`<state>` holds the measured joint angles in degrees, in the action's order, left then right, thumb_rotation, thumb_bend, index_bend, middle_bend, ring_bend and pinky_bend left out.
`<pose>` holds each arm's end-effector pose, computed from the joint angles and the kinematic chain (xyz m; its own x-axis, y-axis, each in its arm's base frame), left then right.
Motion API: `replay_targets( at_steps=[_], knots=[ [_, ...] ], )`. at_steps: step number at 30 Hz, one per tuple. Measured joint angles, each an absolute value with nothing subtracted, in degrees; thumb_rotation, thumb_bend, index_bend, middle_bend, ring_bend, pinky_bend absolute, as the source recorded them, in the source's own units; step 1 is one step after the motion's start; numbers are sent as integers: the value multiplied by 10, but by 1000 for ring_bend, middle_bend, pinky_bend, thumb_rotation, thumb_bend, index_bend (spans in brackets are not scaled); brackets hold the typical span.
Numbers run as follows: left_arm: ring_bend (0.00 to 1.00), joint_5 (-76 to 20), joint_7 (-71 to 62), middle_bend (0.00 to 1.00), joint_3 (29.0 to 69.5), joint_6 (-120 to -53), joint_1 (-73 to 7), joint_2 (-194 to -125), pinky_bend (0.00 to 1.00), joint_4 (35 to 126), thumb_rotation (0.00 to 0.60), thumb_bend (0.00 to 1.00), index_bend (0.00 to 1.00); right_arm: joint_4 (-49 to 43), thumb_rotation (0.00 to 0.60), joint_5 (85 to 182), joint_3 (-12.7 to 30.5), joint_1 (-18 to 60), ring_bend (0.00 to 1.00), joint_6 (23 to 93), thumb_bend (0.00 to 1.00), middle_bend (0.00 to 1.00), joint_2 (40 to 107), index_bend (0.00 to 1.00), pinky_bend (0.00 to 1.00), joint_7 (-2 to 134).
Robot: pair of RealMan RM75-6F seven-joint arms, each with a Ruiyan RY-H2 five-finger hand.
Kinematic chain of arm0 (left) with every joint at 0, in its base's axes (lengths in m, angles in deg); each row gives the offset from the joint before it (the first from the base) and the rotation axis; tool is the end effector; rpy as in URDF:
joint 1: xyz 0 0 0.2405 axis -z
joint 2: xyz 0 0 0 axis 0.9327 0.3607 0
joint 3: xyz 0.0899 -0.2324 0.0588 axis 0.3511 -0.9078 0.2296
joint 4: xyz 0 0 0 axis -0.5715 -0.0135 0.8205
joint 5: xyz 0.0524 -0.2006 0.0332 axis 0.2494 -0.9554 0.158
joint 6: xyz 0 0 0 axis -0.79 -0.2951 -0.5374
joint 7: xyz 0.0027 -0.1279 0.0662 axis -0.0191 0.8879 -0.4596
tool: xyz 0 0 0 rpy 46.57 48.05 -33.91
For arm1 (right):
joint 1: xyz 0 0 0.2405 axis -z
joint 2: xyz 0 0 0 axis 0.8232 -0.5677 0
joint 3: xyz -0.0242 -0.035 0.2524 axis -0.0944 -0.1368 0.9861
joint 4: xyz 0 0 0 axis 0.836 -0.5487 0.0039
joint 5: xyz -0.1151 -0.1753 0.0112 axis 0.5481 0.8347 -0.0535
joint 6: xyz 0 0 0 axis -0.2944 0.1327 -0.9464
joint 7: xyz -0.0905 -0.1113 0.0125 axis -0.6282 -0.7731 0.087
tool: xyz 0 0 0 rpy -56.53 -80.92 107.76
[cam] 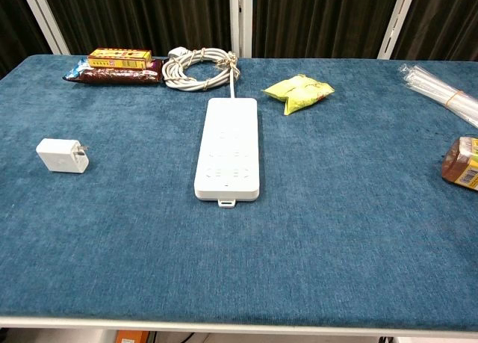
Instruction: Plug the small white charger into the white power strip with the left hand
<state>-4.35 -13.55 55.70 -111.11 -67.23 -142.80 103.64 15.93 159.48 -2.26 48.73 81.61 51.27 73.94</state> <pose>-0.3057 0.1587 0.1500 0.4576 -0.0098 0.8891 0.8877 0.0625 -0.4562 -0.3041 -0.1768 0.1710 0.2803 -0.0176 0.9597 -0.9577 -0.0722 0.2784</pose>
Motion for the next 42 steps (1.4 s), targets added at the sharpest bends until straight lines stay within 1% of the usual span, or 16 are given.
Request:
replay_targets(
  at_steps=[7,12,16,19,22,26,28,31,35,37,39,42],
  knots=[
    [29,-52,-135,91,554,-1100,-668,-1431,0,1032,600,39,133,169,600,1593,-16,484,0,799,126,0,517,0,0,732],
    [29,-52,-139,91,551,-1096,-665,-1430,0,1034,600,39,133,172,600,1590,-12,490,0,804,126,0,514,0,0,731],
    [29,-48,-147,94,545,-1077,-646,-1430,0,1040,600,38,135,170,600,1596,-8,495,0,815,125,0,511,0,0,731],
    [33,-46,-151,132,539,-1049,-624,-1432,0,1044,600,36,176,170,600,1604,-6,498,0,824,125,0,505,0,0,730],
    [62,-50,-156,168,530,-1007,-595,-1435,2,1048,600,37,211,172,600,1608,-2,501,0,832,125,0,496,0,0,729],
    [71,-67,-145,183,516,-943,-551,-1452,31,1040,600,50,221,173,600,1610,5,505,0,839,124,0,489,0,0,734],
    [84,-84,-126,193,508,-913,-532,-1470,54,1022,600,51,221,173,600,1609,7,506,0,840,124,0,487,0,0,738],
    [100,-106,-100,215,500,-890,-515,-1498,93,982,600,54,224,170,600,1606,8,508,0,838,125,0,486,0,0,741],
    [100,-121,-60,229,497,-867,-501,-1530,95,924,600,59,268,167,600,1600,10,510,0,834,125,0,486,0,0,746],
    [100,-128,-37,230,498,-848,-494,-1544,95,897,600,59,272,167,600,1599,12,510,0,833,125,0,488,0,0,747],
    [103,-131,-13,234,500,-833,-487,-1553,95,884,600,59,272,167,600,1600,12,511,0,833,125,0,490,0,0,746],
    [137,-131,30,269,500,-820,-479,-1564,97,876,600,61,272,168,600,1600,13,511,0,831,124,0,492,0,0,745]
  ],
)
